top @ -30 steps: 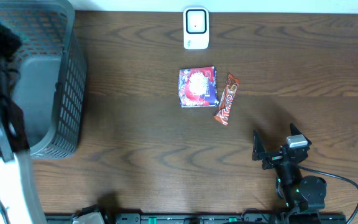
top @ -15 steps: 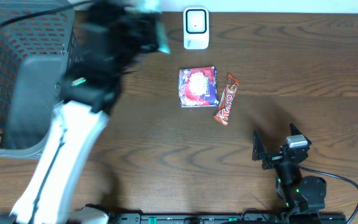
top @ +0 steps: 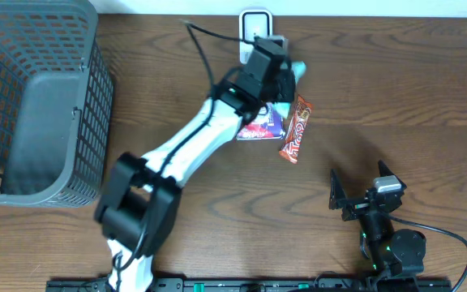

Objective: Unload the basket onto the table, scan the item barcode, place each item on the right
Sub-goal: 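Place the mint-green pack on the table beside the red-purple pack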

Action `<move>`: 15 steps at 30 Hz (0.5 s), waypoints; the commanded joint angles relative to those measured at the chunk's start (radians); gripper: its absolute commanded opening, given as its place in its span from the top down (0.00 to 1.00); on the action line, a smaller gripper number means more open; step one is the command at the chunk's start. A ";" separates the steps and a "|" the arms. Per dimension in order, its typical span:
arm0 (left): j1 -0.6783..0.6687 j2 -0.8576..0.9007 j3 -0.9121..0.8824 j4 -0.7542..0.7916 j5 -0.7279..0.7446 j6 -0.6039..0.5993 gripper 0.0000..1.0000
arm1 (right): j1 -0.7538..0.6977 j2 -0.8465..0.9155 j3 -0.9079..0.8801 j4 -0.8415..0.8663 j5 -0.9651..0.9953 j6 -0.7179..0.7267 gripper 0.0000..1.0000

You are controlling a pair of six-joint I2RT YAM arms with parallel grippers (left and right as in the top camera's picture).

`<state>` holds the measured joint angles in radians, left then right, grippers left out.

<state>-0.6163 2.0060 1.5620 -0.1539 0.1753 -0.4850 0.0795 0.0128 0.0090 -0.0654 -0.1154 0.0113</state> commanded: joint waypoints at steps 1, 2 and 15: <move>-0.006 0.018 -0.004 0.013 -0.002 -0.003 0.60 | 0.000 -0.004 -0.003 -0.001 0.001 0.003 0.01; -0.007 0.018 -0.004 0.014 -0.002 -0.003 0.59 | 0.000 -0.004 -0.003 -0.001 0.002 0.003 0.01; 0.100 -0.252 -0.003 0.055 0.020 -0.002 0.46 | 0.001 -0.004 -0.003 -0.001 0.002 0.003 0.01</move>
<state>-0.5816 1.9030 1.5585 -0.1074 0.1963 -0.4969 0.0795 0.0128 0.0090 -0.0650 -0.1154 0.0113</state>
